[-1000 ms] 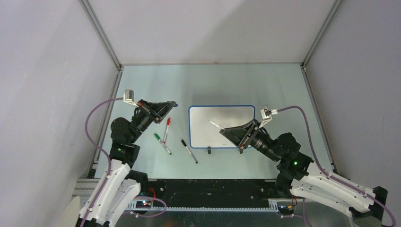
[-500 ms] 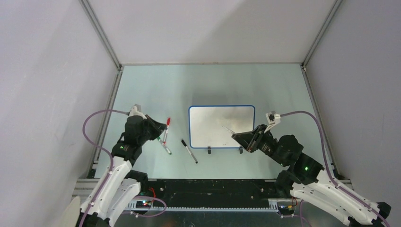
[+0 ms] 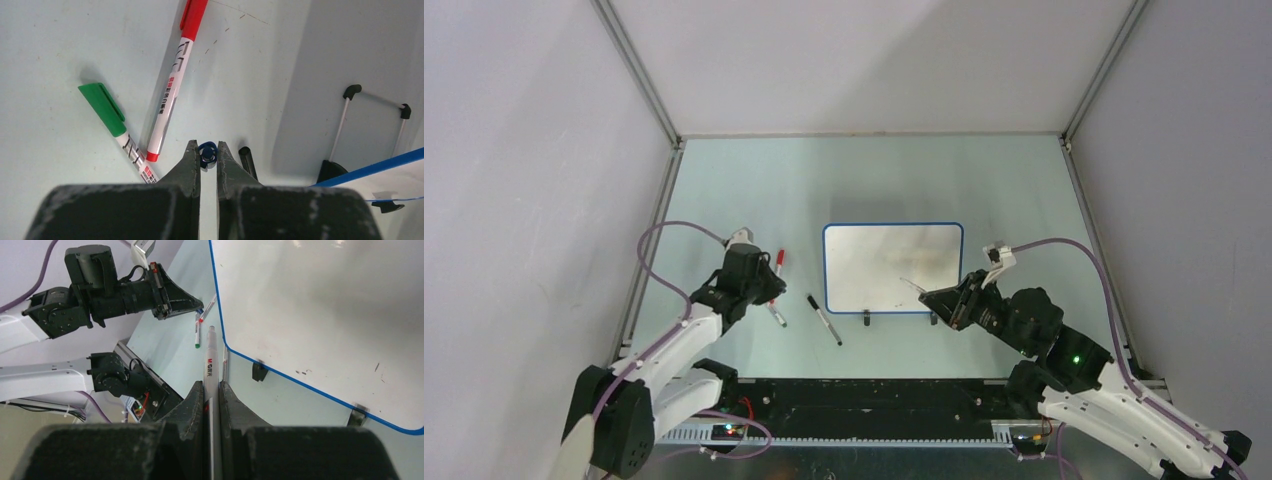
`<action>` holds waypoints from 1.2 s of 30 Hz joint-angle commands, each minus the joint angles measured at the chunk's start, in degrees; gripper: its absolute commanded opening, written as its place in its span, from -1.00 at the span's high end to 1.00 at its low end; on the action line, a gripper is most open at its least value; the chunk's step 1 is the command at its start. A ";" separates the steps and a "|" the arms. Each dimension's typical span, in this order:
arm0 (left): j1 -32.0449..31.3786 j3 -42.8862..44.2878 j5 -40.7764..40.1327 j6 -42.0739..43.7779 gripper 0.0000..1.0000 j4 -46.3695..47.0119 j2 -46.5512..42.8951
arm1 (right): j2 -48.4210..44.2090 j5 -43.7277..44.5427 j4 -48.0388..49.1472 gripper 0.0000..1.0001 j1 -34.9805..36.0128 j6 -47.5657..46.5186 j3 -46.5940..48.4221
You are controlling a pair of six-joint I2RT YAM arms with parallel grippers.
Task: Write a sentence on the whiteboard
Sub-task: Place the pen cap at the center of the board.
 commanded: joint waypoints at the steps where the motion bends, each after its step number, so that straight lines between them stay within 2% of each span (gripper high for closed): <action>1: -0.32 -0.82 0.01 2.82 0.84 5.43 0.99 | -0.93 -0.65 -2.07 1.00 -0.25 -1.93 0.29; 4: -0.30 -1.44 2.05 4.05 0.76 7.46 2.60 | -1.23 -0.76 -2.76 1.00 -0.24 -2.13 0.26; 10: -0.29 0.09 3.75 5.56 0.76 7.69 8.53 | -1.45 -0.44 -2.85 1.00 -0.29 -2.38 0.24; 12: -0.33 0.52 6.65 6.21 0.74 7.89 9.80 | -1.45 -0.59 -2.83 1.00 -0.23 -2.47 0.31; 14: -0.30 1.09 9.21 7.27 0.63 7.33 10.19 | -1.64 -0.70 -3.12 1.00 -0.25 -2.49 0.27; 16: -0.29 1.54 11.09 8.38 0.37 6.24 8.96 | -1.89 -0.49 -3.82 1.00 -0.22 -2.49 0.24; 18: -0.26 1.77 11.13 9.36 -0.06 4.77 6.00 | -2.06 -0.19 -4.63 1.00 -0.22 -2.49 0.24; 22: -0.31 0.65 11.13 9.09 -0.42 4.27 -0.24 | -2.67 -0.05 -5.62 1.00 -0.25 -2.54 0.23; 30: -0.31 -4.49 11.37 11.41 -0.73 9.29 -15.61 | -1.37 0.39 -3.62 1.00 -0.36 -1.64 0.32; 36: -0.30 -8.48 12.17 13.40 -0.74 14.49 -24.80 | -0.65 1.31 -4.20 1.00 -0.44 2.28 0.32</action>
